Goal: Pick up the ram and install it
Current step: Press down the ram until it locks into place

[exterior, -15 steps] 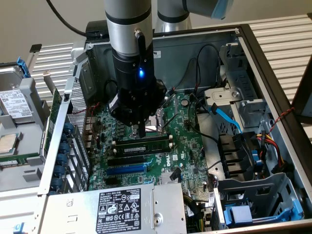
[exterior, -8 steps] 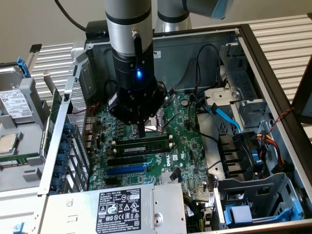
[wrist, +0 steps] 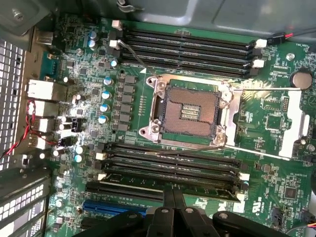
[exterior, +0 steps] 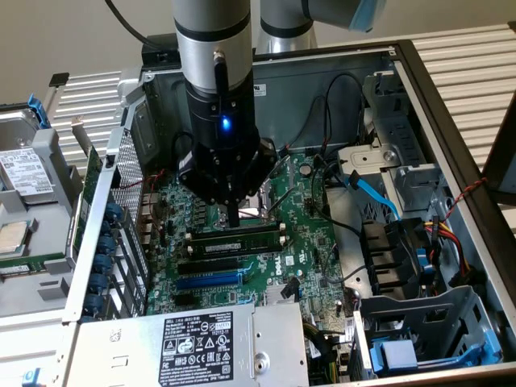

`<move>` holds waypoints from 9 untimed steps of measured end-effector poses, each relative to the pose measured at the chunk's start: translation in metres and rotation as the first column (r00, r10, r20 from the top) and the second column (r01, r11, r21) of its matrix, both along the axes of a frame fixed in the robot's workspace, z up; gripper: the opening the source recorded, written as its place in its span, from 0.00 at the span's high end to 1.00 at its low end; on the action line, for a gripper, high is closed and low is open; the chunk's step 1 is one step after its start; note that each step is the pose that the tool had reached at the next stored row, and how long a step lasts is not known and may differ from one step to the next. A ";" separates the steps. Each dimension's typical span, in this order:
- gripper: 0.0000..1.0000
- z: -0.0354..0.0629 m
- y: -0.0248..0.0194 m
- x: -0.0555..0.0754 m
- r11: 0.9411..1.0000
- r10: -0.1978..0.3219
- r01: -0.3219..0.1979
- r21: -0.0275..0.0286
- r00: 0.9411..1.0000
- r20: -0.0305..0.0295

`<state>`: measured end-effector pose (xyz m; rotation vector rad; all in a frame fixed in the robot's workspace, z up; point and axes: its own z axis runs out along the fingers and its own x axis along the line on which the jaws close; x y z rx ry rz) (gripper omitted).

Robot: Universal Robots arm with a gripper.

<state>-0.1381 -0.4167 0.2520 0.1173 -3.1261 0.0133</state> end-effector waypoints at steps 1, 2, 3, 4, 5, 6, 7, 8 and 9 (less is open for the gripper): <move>0.89 0.0000 0.0000 0.000 1.000 -0.013 0.013 0.000 1.000 0.000; 0.89 0.0000 0.0000 0.000 1.000 -0.026 0.026 0.001 1.000 0.000; 0.89 0.0000 0.0000 0.000 0.999 -0.036 0.036 0.001 0.999 0.000; 0.89 0.0000 -0.0001 0.000 0.999 -0.037 0.037 0.002 0.999 0.000; 0.89 0.0000 -0.0001 0.000 0.999 -0.037 0.037 0.002 0.999 0.000; 0.89 0.0000 0.0000 0.000 0.999 -0.037 0.037 0.002 0.999 0.000; 0.89 0.0000 0.0000 0.000 0.999 -0.037 0.037 0.002 0.999 0.000; 0.89 -0.0001 0.0001 0.001 0.999 -0.037 0.037 0.002 0.999 0.000; 0.89 0.0000 0.0002 0.003 0.999 -0.038 0.038 0.002 0.999 0.000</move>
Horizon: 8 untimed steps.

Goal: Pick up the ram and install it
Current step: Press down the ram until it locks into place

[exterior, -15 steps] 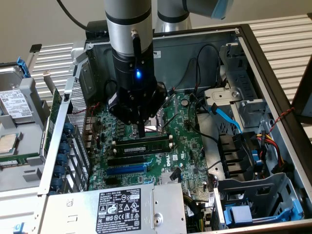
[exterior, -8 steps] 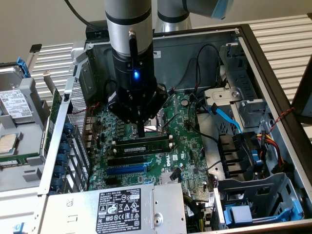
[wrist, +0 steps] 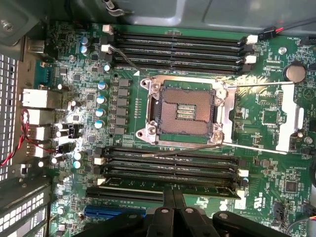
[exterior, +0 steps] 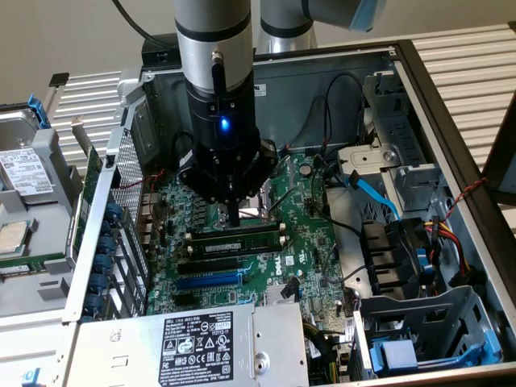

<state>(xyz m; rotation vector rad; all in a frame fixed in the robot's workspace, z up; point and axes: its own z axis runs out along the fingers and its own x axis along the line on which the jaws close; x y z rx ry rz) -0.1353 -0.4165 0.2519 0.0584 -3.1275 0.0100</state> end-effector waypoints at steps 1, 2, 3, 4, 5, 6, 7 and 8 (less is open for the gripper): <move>0.89 0.0000 0.0002 0.002 1.000 -0.001 0.001 0.000 1.000 0.000; 0.89 0.0000 0.0004 0.004 1.000 -0.001 0.001 0.000 1.000 0.000; 0.89 0.0001 0.0007 0.007 1.000 -0.001 0.001 0.000 1.000 0.000; 0.89 0.0000 0.0009 0.009 1.000 -0.001 0.001 0.000 1.000 0.000; 0.89 0.0000 0.0010 0.012 1.000 -0.002 0.002 0.000 1.000 0.000; 0.89 0.0000 0.0011 0.014 1.000 -0.002 0.002 0.000 1.000 0.000; 0.89 0.0000 0.0012 0.017 1.000 -0.002 0.002 0.000 1.000 0.000; 0.89 0.0000 0.0012 0.019 1.000 -0.002 0.002 0.000 1.000 0.000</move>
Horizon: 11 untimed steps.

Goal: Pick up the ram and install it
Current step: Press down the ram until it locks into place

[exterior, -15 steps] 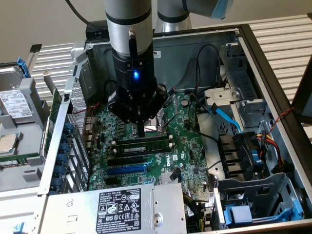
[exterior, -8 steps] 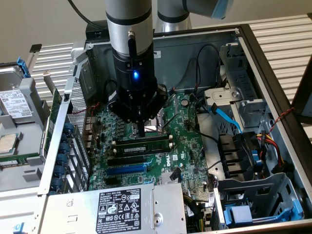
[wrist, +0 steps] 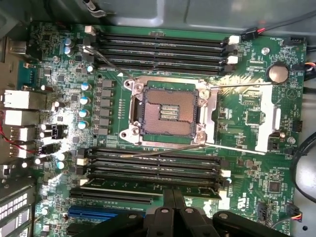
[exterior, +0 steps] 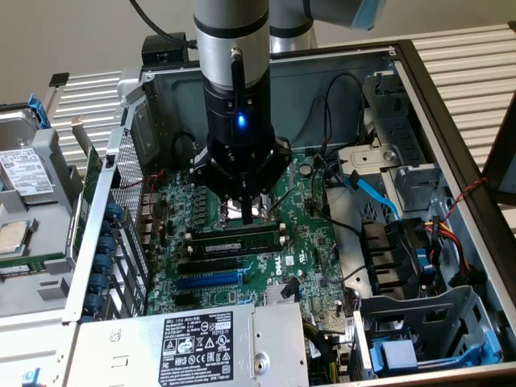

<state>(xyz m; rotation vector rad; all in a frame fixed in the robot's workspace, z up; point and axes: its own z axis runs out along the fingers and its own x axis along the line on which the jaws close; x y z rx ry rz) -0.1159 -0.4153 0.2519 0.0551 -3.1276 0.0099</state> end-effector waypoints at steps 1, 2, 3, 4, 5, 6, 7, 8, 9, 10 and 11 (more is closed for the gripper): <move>0.89 0.0000 0.0000 0.003 1.000 0.000 0.000 0.000 1.000 0.000; 0.89 0.0000 0.0000 0.006 1.000 0.000 0.000 0.000 1.000 0.000; 0.89 -0.0001 0.0000 0.009 1.000 0.000 0.000 0.000 1.000 0.000; 0.89 -0.0004 0.0000 0.012 1.000 0.000 0.000 0.000 1.000 0.000; 0.89 -0.0012 0.0000 0.015 1.000 0.000 0.000 0.000 1.000 0.000; 0.89 -0.0022 0.0000 0.017 1.000 -0.001 0.001 0.000 1.000 0.000; 0.89 -0.0035 0.0000 0.018 1.000 -0.001 0.001 0.000 1.000 0.000; 0.89 -0.0050 0.0000 0.019 1.000 -0.002 0.002 0.000 1.000 0.000; 0.89 -0.0068 -0.0002 0.019 1.000 -0.002 0.002 0.000 1.000 0.000; 0.89 -0.0084 -0.0003 0.020 1.000 -0.002 0.002 0.000 1.000 0.000; 0.89 -0.0100 -0.0007 0.020 1.000 -0.002 0.002 0.000 1.000 0.000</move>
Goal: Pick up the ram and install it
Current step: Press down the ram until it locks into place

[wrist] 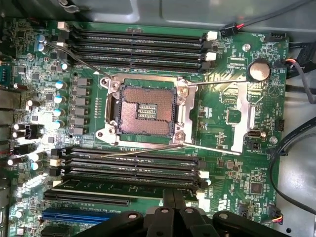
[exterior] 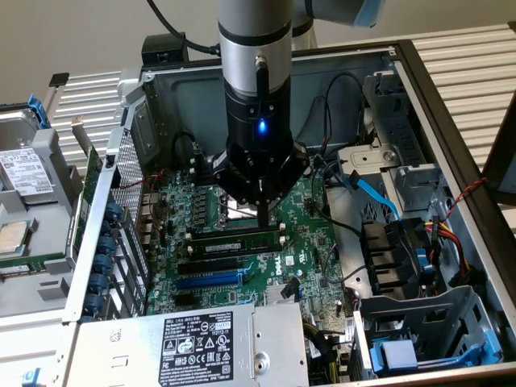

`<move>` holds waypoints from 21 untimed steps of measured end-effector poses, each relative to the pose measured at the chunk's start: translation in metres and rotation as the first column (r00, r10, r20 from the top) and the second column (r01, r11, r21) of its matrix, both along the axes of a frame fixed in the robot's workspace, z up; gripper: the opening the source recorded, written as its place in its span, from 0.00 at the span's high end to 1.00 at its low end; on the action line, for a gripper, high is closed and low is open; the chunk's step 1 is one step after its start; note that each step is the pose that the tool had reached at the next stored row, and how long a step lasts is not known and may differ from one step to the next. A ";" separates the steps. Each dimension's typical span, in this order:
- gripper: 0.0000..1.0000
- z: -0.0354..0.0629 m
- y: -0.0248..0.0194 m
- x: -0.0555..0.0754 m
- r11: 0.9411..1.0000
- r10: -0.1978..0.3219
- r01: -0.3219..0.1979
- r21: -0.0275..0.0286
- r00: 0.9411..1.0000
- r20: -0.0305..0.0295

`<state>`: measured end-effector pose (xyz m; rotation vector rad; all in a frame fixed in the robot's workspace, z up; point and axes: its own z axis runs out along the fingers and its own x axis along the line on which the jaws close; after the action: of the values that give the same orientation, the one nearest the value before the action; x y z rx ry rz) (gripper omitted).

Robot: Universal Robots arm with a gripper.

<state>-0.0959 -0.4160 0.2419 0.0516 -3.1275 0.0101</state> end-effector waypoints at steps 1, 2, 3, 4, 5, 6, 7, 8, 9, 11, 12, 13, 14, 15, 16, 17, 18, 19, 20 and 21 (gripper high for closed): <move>0.89 -0.0013 -0.0002 0.000 1.000 0.000 0.000 0.000 1.000 0.000; 0.89 -0.0018 -0.0007 0.000 1.000 0.000 0.000 0.000 1.000 0.000; 0.89 -0.0020 -0.0015 0.000 1.000 0.000 0.000 0.000 1.000 0.000; 0.89 -0.0021 -0.0024 0.000 1.000 0.000 0.000 0.000 1.000 -0.001; 0.89 -0.0022 -0.0037 0.000 1.000 0.000 0.000 0.000 1.000 -0.001; 0.89 -0.0027 -0.0042 0.000 1.000 0.000 0.000 0.000 1.000 -0.002; 0.89 -0.0034 -0.0042 0.000 1.000 0.000 0.000 0.000 1.000 -0.002; 0.89 -0.0039 -0.0043 0.000 1.000 0.000 0.000 0.000 1.000 -0.002; 0.89 -0.0042 -0.0043 0.000 1.000 0.000 0.000 0.001 1.000 -0.002; 0.89 -0.0051 -0.0043 0.001 1.000 0.000 0.000 0.002 1.000 -0.002; 0.89 -0.0056 -0.0043 0.001 1.000 0.000 0.000 0.002 1.000 -0.002; 0.89 -0.0061 -0.0043 0.001 1.000 0.000 0.000 0.003 1.000 -0.002; 0.89 -0.0066 -0.0043 0.001 1.000 0.000 0.000 0.003 1.000 -0.002; 0.89 -0.0071 -0.0043 0.001 1.000 0.000 0.000 0.003 1.000 -0.002; 0.89 -0.0077 -0.0043 0.001 1.000 0.000 0.000 0.003 1.000 -0.002; 0.89 -0.0084 -0.0043 0.001 1.000 0.000 0.000 0.003 1.000 -0.002; 0.89 -0.0090 -0.0043 0.001 1.000 0.000 0.000 0.003 1.000 -0.002; 0.89 -0.0096 -0.0043 0.001 1.000 0.000 0.000 0.003 1.000 -0.002; 0.89 -0.0102 -0.0043 0.001 1.000 0.000 0.000 0.003 1.000 -0.002; 0.89 -0.0106 -0.0044 0.001 1.000 0.000 0.000 0.003 1.000 -0.002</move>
<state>-0.0952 -0.4204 0.2312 0.0515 -3.1259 0.0051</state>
